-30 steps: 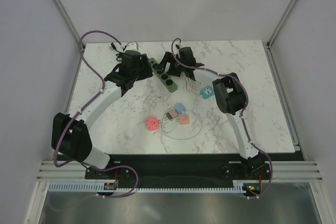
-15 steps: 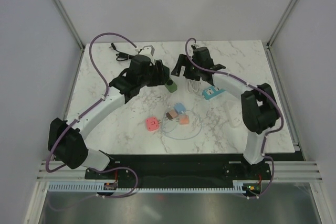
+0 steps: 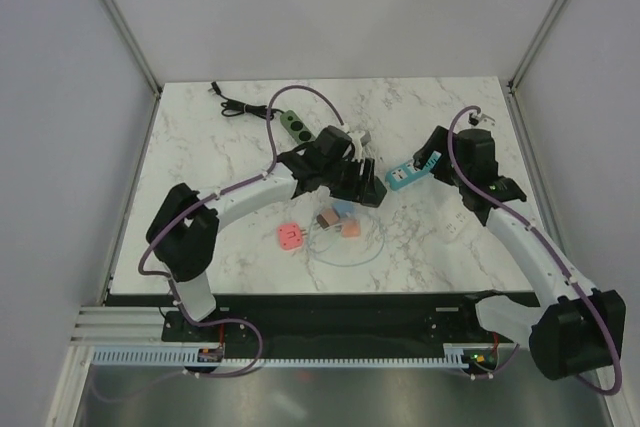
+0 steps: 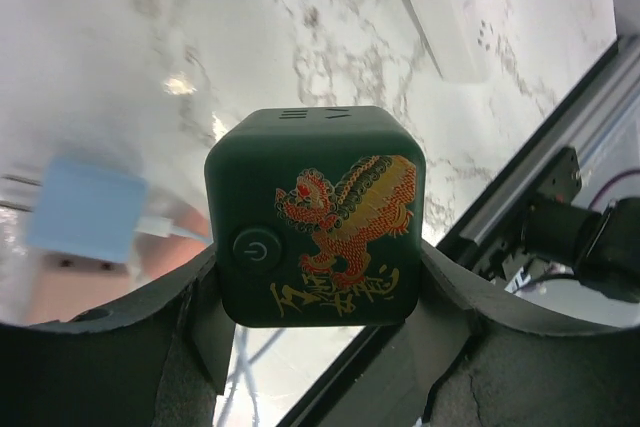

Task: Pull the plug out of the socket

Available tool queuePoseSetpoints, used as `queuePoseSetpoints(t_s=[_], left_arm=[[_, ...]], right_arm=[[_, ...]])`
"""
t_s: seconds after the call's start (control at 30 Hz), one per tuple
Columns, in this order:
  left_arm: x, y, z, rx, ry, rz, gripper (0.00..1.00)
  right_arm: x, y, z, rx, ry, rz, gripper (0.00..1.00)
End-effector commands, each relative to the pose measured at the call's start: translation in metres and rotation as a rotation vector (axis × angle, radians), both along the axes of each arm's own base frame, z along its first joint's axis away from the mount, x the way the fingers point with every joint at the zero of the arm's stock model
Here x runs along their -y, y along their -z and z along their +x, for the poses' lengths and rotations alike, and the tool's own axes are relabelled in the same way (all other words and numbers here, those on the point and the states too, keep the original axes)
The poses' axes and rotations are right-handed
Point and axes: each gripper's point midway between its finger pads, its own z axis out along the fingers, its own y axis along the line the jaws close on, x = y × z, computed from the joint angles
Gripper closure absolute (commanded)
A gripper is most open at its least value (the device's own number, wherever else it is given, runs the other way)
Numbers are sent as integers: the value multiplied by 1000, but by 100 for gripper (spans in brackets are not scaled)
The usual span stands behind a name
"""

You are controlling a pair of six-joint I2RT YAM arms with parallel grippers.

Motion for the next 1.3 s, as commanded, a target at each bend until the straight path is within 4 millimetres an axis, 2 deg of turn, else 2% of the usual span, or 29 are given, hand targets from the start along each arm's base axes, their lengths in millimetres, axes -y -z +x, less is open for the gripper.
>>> queuePoseSetpoints(t_s=[0.0,0.07,0.13,0.17,0.33,0.43,0.53,0.57,0.6,1.1,1.13,1.23,1.27], left_arm=[[36,-18,-33,-45,139,-78,98],[43,-4,-43,-72,168,-48,98],[49,3,-52,-86,190,-30,98],[51,12,-54,-103,194,-14,98],[53,29,-56,-123,200,36,94],[51,34,-54,-120,191,58,86],[50,40,-53,-120,185,74,71],[50,40,-52,-117,183,76,60],[49,42,-52,-120,180,81,57],[45,28,-43,-57,149,90,18],[44,27,-42,-52,145,92,10],[43,20,-40,-30,139,88,5],[41,18,-39,-19,131,91,0]], right_arm=[[29,0,-21,-19,68,-81,2],[35,3,-26,-34,78,-106,2],[36,3,-30,-39,75,-108,2],[34,0,-31,-32,67,-101,2],[28,-5,-33,-16,47,-66,2],[25,-4,-34,-19,34,-56,2],[24,1,-36,-29,31,-51,2],[24,2,-37,-30,31,-48,2],[23,1,-38,-27,29,-45,2],[9,17,-40,-53,-25,8,2],[9,18,-40,-53,-27,9,2],[8,20,-40,-56,-30,12,2],[8,21,-40,-59,-31,9,2]])
